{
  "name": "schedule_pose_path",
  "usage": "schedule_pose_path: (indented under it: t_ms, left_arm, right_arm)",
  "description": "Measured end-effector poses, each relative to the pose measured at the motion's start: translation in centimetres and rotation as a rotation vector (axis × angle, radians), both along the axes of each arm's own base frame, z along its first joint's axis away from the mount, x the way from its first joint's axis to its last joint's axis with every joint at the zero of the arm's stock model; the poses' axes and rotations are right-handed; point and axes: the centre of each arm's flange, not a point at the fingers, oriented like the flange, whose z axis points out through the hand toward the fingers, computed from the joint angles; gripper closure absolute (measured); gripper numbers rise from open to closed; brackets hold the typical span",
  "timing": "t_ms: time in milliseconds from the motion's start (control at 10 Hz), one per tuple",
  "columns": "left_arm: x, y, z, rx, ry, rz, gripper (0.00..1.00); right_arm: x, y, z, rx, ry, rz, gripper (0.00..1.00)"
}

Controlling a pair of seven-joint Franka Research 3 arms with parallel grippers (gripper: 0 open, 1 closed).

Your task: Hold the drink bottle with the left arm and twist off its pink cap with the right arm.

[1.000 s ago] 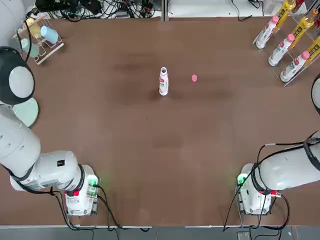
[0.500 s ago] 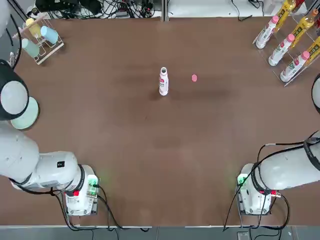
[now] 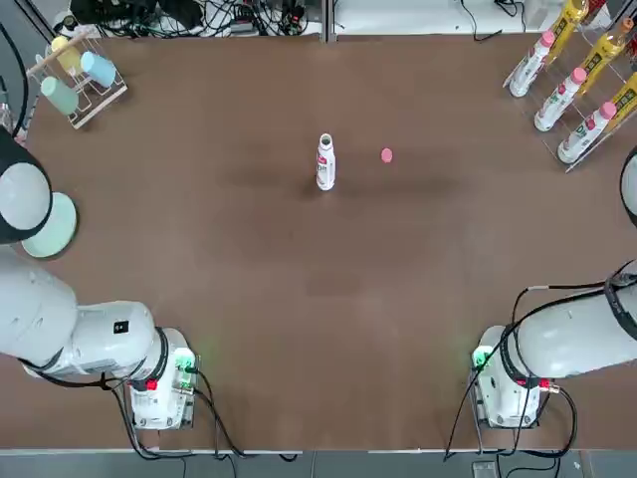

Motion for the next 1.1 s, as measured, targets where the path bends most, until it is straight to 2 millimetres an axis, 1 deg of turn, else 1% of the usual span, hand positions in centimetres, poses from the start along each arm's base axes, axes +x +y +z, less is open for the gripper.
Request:
schedule_pose_path:
  t_ms: [300, 600, 800, 900, 1100]
  left_arm:
    - [0.0, 0.1, 0.2, 0.007, -0.006, 0.000, 0.00]
    - [0.6, 1.7, 1.0, 0.067, -0.060, 0.016, 0.00]
    - [0.5, 2.7, 1.4, 0.062, -0.069, 0.036, 0.00]
    - [0.4, 3.1, 1.5, 0.054, -0.067, 0.043, 0.00]
    - [0.2, 3.3, 1.4, 0.052, -0.046, -0.001, 0.00]
  right_arm:
    - [0.0, 0.0, 0.0, 0.000, -0.004, 0.000, 0.00]
    - [0.2, 0.0, 0.2, 0.000, -0.023, 0.001, 0.00]
    - [0.3, 0.0, 0.2, 0.000, -0.027, 0.001, 0.00]
    - [0.4, -0.1, 0.3, 0.000, -0.034, -0.001, 0.00]
    - [0.4, -0.9, 0.4, 0.000, -0.042, -0.014, 0.00]
